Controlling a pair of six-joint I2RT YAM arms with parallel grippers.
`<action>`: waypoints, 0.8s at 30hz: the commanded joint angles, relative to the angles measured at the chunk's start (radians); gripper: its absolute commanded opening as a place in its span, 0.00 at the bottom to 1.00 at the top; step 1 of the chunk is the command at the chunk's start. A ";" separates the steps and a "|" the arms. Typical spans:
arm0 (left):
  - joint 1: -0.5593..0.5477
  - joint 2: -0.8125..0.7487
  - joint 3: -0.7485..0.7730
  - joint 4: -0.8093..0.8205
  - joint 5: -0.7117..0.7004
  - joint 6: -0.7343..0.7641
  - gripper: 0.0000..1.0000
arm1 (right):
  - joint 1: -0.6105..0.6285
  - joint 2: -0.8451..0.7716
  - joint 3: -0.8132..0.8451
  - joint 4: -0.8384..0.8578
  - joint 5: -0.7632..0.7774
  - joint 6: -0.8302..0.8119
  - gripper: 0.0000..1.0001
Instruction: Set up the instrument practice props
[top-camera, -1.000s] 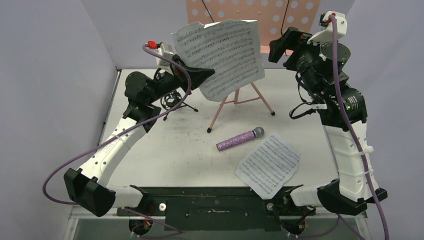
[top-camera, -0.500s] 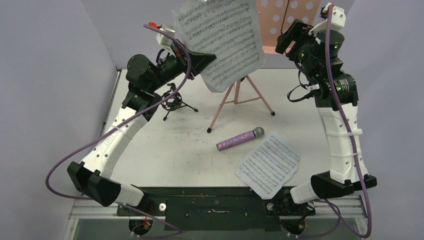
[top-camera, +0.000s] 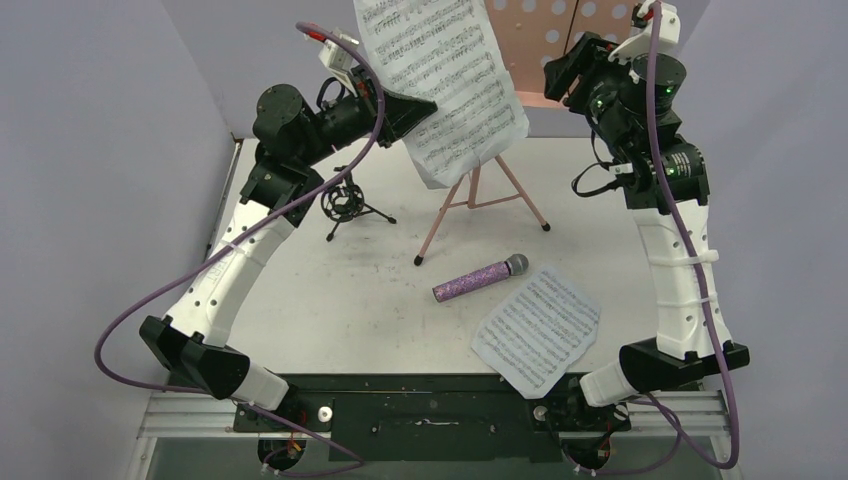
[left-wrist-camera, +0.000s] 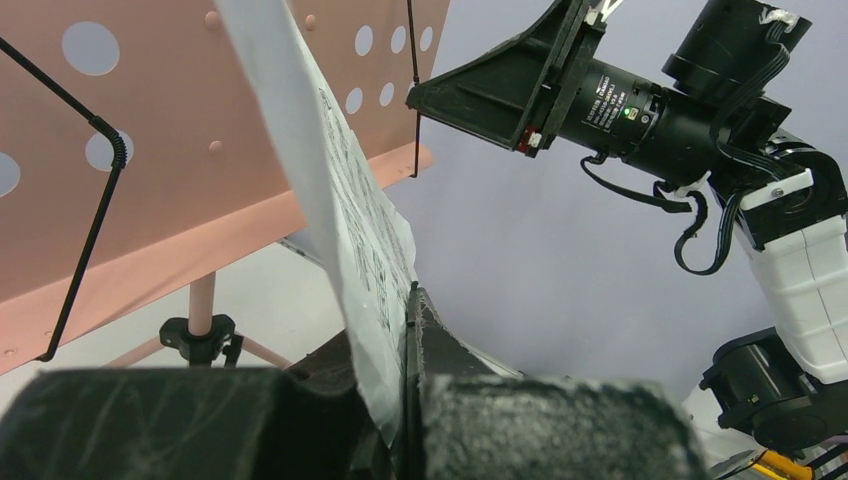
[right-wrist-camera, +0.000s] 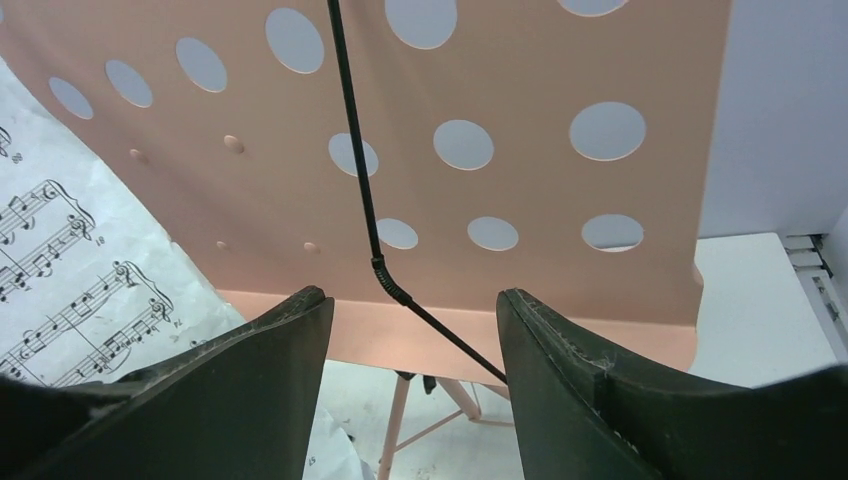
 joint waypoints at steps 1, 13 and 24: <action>-0.001 -0.005 0.044 -0.001 0.014 0.010 0.00 | 0.002 0.002 0.008 0.095 -0.030 0.001 0.61; -0.001 0.009 0.065 0.020 0.046 0.042 0.00 | 0.001 0.044 0.017 0.146 -0.059 -0.001 0.41; -0.001 0.046 0.106 0.029 0.075 0.066 0.00 | 0.002 0.059 0.018 0.163 -0.053 0.007 0.28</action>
